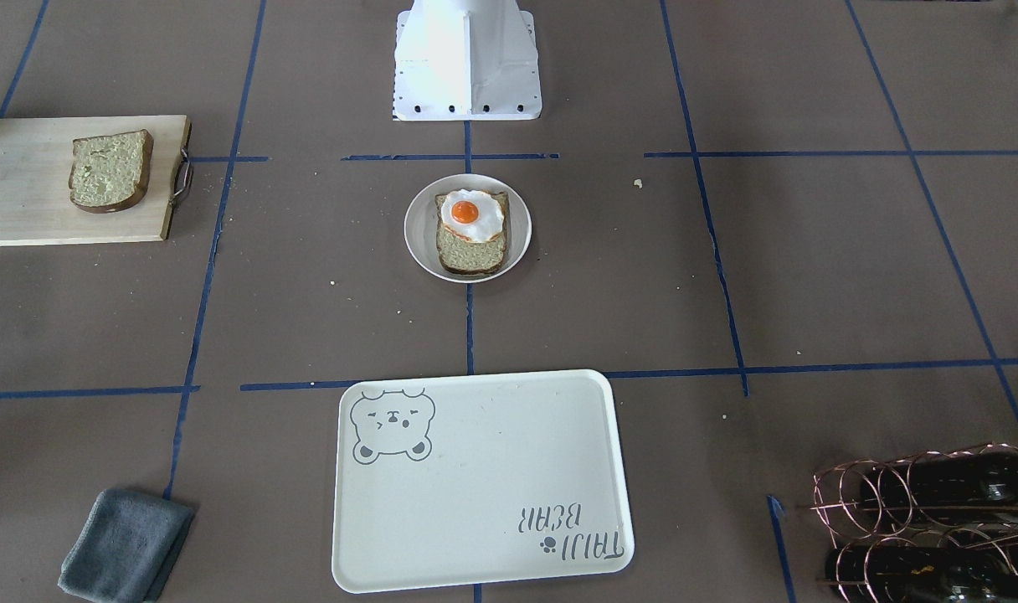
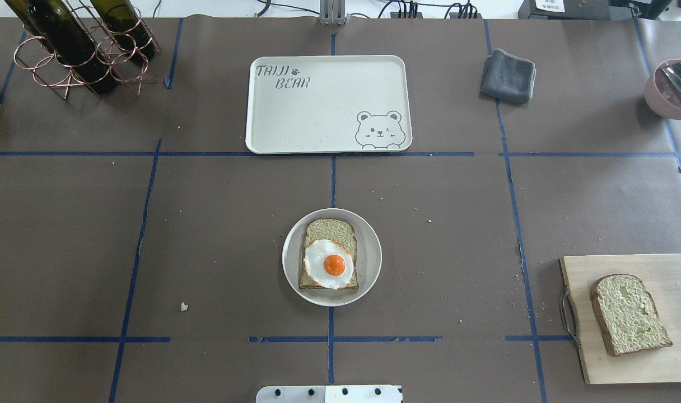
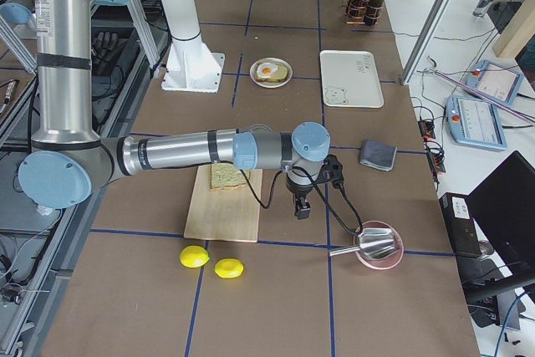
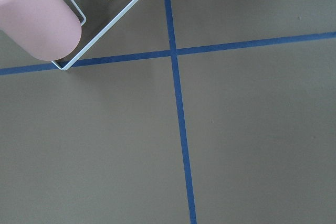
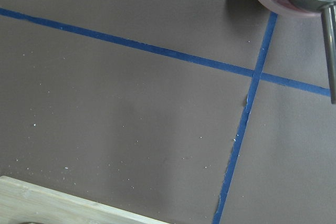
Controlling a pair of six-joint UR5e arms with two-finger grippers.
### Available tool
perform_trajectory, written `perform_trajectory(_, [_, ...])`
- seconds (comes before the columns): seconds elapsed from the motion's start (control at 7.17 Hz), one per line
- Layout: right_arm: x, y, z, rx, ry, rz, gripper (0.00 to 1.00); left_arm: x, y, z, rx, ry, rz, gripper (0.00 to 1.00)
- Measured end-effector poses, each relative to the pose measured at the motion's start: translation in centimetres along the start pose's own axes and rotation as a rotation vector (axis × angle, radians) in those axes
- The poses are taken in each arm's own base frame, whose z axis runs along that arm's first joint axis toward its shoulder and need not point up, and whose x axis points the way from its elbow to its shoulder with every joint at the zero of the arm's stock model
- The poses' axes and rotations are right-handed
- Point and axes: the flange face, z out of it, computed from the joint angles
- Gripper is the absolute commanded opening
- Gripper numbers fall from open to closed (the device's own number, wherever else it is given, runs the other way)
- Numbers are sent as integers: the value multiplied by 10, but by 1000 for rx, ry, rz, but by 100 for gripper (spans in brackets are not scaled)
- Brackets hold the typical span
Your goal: Make sandwich and place on tray
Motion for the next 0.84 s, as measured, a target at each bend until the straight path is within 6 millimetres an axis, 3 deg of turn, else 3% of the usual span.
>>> perform_trajectory(0.84, [1,-2,5,-9,-4,14,100,14,-2,-11,22,-22,36,100])
